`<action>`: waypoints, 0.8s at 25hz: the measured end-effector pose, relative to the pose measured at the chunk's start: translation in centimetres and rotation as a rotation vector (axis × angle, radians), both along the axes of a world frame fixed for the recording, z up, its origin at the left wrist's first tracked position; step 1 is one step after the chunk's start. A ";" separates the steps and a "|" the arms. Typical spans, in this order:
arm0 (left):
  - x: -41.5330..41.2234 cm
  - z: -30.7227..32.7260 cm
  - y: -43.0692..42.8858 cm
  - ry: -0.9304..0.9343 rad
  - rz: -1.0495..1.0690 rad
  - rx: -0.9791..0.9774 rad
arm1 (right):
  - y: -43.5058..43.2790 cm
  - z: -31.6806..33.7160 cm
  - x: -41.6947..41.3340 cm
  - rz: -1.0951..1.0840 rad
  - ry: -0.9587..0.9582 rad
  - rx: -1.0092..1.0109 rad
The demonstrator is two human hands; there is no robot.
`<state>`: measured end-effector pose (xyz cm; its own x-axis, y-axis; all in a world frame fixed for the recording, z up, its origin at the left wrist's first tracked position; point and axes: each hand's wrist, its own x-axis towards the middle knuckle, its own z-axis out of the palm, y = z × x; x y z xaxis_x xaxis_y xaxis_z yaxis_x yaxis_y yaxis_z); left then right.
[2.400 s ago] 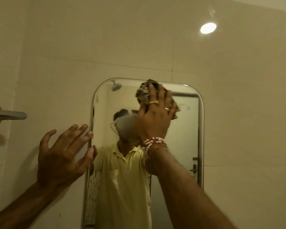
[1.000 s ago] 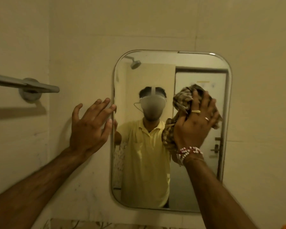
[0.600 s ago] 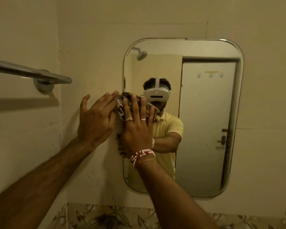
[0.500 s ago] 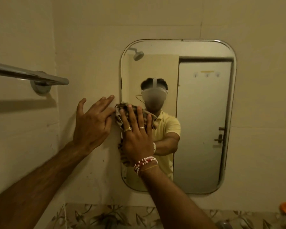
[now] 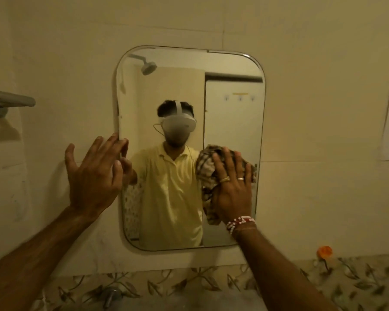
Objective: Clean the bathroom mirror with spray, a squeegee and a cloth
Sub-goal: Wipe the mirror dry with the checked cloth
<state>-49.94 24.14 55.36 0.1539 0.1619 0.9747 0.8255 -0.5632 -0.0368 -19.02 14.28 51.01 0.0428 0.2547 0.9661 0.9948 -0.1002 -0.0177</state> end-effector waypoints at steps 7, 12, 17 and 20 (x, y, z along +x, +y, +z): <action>-0.6 -3.0 0.3 0.035 0.073 -0.036 | -0.3 0.4 0.5 0.029 0.389 0.132; -1.7 -5.4 0.5 0.006 0.039 -0.100 | 1.8 1.7 -4.6 0.037 0.337 0.144; -1.7 -6.0 0.7 -0.009 0.005 -0.096 | 5.0 2.2 -11.6 0.097 0.165 0.043; -1.3 -6.5 0.7 -0.042 -0.023 -0.103 | 6.7 0.7 -15.9 0.136 0.043 -0.034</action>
